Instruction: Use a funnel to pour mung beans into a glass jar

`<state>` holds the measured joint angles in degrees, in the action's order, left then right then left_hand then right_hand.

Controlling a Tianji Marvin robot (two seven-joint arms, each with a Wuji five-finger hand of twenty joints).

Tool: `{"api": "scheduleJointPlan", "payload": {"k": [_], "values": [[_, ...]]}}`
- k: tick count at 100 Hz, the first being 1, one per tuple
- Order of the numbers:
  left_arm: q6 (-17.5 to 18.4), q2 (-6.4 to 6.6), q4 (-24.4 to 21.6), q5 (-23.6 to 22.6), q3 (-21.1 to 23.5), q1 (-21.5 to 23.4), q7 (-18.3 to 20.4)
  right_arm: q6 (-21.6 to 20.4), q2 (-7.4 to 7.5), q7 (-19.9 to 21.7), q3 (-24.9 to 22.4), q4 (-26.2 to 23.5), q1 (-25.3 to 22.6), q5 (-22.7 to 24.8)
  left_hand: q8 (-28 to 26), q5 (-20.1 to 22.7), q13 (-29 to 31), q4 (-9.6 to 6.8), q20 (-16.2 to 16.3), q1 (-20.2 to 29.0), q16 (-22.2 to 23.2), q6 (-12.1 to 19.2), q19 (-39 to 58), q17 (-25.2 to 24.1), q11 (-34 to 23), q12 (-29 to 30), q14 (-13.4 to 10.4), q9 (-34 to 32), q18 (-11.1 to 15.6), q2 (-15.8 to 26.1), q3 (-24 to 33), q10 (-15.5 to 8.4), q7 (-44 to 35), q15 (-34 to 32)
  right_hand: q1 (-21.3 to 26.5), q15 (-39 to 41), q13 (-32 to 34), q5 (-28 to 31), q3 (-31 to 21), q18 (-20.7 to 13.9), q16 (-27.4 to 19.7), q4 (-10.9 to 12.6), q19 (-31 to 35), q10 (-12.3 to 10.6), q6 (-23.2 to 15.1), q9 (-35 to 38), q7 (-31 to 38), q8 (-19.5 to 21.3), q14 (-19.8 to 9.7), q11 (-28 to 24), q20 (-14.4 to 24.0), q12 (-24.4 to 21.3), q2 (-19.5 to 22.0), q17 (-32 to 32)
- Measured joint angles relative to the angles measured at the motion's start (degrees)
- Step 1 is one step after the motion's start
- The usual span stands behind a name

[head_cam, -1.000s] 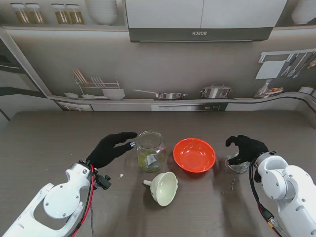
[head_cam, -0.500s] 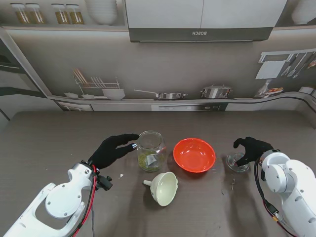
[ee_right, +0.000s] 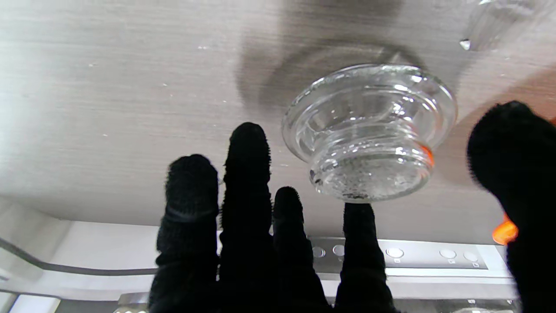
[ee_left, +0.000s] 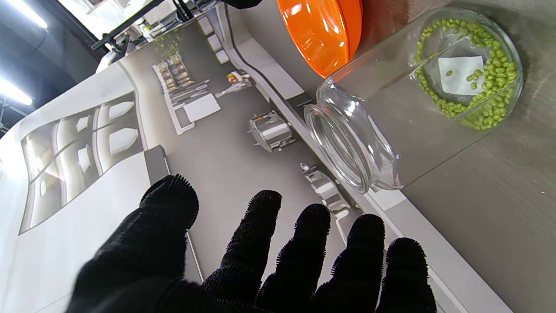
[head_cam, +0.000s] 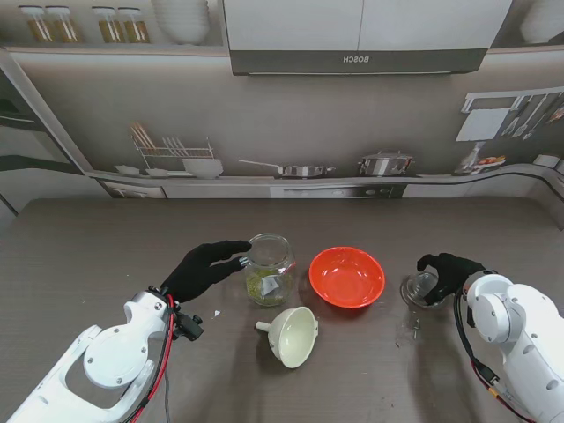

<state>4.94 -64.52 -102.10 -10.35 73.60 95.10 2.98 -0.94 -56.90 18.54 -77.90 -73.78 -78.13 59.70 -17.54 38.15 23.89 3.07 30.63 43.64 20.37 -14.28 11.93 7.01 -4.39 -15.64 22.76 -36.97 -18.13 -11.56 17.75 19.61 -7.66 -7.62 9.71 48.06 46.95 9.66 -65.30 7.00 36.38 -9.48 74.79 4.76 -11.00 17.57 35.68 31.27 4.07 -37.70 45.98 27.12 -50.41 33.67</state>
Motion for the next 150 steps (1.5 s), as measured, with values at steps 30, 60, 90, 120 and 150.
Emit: {"api": "scheduleJointPlan", "payload": {"k": [30,60,90,120,150], "values": [[-0.4,0.04,0.0,0.1,0.0,0.0,0.3,0.4,0.01,-2.2,2.7,2.5,1.7,-0.3,0.0,0.0,0.0,-0.02,0.0,0.4,0.0,0.0,0.0,0.0,0.0,0.0,0.0,0.0,0.0,-0.2,4.6,0.0,0.0,0.0,0.0,0.9,0.1,-0.7,-0.6,0.0,0.7,0.0,0.4,0.1,0.0,0.0,-0.5,3.5,0.0,-2.5,0.7,0.0,-0.7,1.5],[-0.7,0.10,0.0,0.3,0.0,0.0,0.7,1.2,-0.02,-3.9,6.1,5.2,3.9,-1.2,0.0,0.0,0.0,-0.02,0.0,0.4,0.0,0.0,0.0,0.0,0.0,0.0,0.0,0.0,0.0,-0.2,4.6,0.0,0.0,0.0,0.7,-0.8,2.3,-0.7,-1.2,0.0,0.7,0.0,0.5,-0.1,0.2,0.1,4.1,5.5,0.7,-5.5,0.7,2.1,-1.4,3.1],[-0.9,0.15,-0.1,0.3,0.0,0.0,0.9,1.6,-0.18,-5.8,8.9,8.1,6.0,-3.3,0.0,0.0,0.0,-0.03,0.0,0.4,0.0,0.0,0.0,0.0,0.0,0.0,0.0,0.0,0.0,-0.2,5.2,0.0,0.0,0.0,4.3,0.8,7.1,-0.5,-3.9,0.8,1.4,0.0,0.5,-0.2,0.3,3.1,13.4,6.3,1.5,-9.3,0.2,5.1,-2.2,6.8],[-1.1,0.21,-0.1,0.3,-0.1,0.0,1.2,1.7,-0.25,-6.5,10.4,9.3,7.0,-4.4,0.0,0.0,0.0,-0.02,0.0,0.4,0.0,0.0,0.0,0.0,0.0,0.0,0.0,0.0,0.0,-0.2,6.6,0.0,0.0,0.0,6.3,3.2,10.5,0.6,-4.8,1.1,1.6,0.0,0.5,0.0,-0.1,5.8,18.8,7.0,0.1,-11.3,-0.1,7.3,-3.7,9.1],[-1.3,0.24,-0.1,0.4,-0.1,0.0,1.4,1.9,-0.24,-6.5,12.1,11.0,8.7,-6.9,-0.1,0.6,0.0,-0.02,0.0,0.4,0.0,0.0,0.0,0.0,0.0,0.0,0.0,0.0,0.0,-0.2,7.4,0.0,-0.1,0.0,6.3,3.8,13.9,1.9,-4.6,1.2,1.2,0.0,0.5,1.7,1.0,8.2,20.6,7.1,0.7,-11.5,-0.8,8.0,-4.0,12.0]]}}
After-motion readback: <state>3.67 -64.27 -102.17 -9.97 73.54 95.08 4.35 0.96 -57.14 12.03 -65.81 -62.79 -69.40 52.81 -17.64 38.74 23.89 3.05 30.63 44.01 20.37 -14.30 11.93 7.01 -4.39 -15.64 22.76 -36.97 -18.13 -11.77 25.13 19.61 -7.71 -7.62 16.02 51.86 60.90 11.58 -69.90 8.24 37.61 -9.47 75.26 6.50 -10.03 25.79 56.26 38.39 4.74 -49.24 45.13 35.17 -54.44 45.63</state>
